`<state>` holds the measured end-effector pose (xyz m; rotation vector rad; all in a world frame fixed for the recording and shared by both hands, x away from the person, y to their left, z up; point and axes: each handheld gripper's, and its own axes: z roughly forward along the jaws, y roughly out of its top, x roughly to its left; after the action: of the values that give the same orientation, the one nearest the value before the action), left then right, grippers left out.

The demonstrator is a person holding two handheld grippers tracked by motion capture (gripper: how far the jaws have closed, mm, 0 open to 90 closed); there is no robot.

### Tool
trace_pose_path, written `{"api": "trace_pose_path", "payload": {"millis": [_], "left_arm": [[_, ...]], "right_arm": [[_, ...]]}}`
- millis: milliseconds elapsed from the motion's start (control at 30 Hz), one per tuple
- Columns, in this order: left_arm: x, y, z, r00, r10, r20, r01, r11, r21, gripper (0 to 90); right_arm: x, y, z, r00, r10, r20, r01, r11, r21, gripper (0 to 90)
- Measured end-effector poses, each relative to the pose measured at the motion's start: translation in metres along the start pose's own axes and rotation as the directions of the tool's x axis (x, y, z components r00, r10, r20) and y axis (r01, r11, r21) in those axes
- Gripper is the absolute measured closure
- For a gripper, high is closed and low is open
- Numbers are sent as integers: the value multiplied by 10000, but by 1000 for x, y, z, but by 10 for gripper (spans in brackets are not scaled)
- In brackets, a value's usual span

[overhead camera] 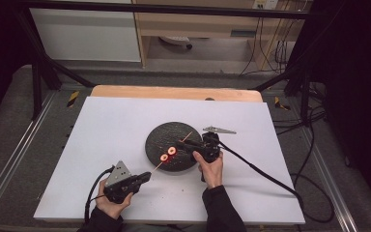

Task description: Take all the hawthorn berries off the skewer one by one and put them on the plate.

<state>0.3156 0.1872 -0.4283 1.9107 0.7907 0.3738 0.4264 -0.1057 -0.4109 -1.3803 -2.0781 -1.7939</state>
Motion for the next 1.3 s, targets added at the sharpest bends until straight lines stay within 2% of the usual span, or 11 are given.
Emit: {"api": "trace_pose_path", "payload": {"millis": [200,633,900,1100,1300], "left_arm": [[0,0,-1,10000,35,33,-35,9999,-109,881],[1,1,-5,10000,63,20,-62,9993,-374,882],[1,1,-5,10000,17,27,-16,9993,-384,882],[4,0,-7,9999,-67,-83,64,9993,-365,881],[8,1,-9,9997,-176,-196,167,9989,-436,882]], "right_arm": [[1,4,-3,9999,113,-77,-115,9998,-179,637],[-6,32,-20,9987,38,516,14,9950,-996,640],[-14,49,-30,9947,-49,1030,177,9921,-1238,640],[-22,55,-31,9894,-113,1450,291,9922,-1211,639],[-29,40,-15,9867,-106,1623,206,9980,-600,638]]}}
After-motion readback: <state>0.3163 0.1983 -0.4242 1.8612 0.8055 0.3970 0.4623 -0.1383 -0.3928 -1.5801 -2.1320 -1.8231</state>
